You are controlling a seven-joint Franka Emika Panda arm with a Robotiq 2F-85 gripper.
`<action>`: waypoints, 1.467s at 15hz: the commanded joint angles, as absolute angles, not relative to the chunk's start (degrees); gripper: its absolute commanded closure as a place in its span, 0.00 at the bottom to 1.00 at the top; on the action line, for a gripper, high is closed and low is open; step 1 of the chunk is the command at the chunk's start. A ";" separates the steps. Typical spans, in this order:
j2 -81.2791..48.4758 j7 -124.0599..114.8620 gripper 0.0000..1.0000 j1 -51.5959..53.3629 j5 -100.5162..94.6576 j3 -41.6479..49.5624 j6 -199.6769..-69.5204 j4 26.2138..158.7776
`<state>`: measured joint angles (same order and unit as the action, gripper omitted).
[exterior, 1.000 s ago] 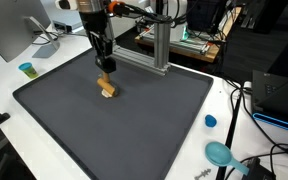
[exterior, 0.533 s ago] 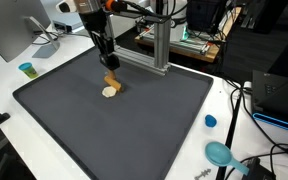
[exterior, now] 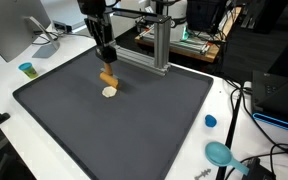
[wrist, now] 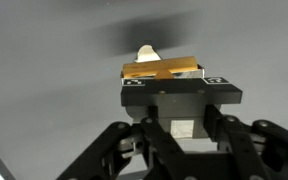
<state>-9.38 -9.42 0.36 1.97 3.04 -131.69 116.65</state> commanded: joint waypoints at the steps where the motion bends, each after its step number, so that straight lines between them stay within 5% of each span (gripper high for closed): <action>1: -4.48 -9.48 0.79 0.22 1.32 2.35 -133.26 119.41; 2: -4.47 -9.46 0.79 0.07 1.55 2.33 -131.23 119.34; 3: -5.69 -9.45 0.54 0.04 1.82 2.25 -131.64 117.83; 4: -5.45 -9.44 0.54 0.02 1.82 2.25 -131.48 118.20; 5: -5.50 -9.44 0.79 0.01 1.82 2.26 -131.48 118.49; 22: -16.87 -10.07 0.79 -0.89 1.20 3.03 -133.81 112.03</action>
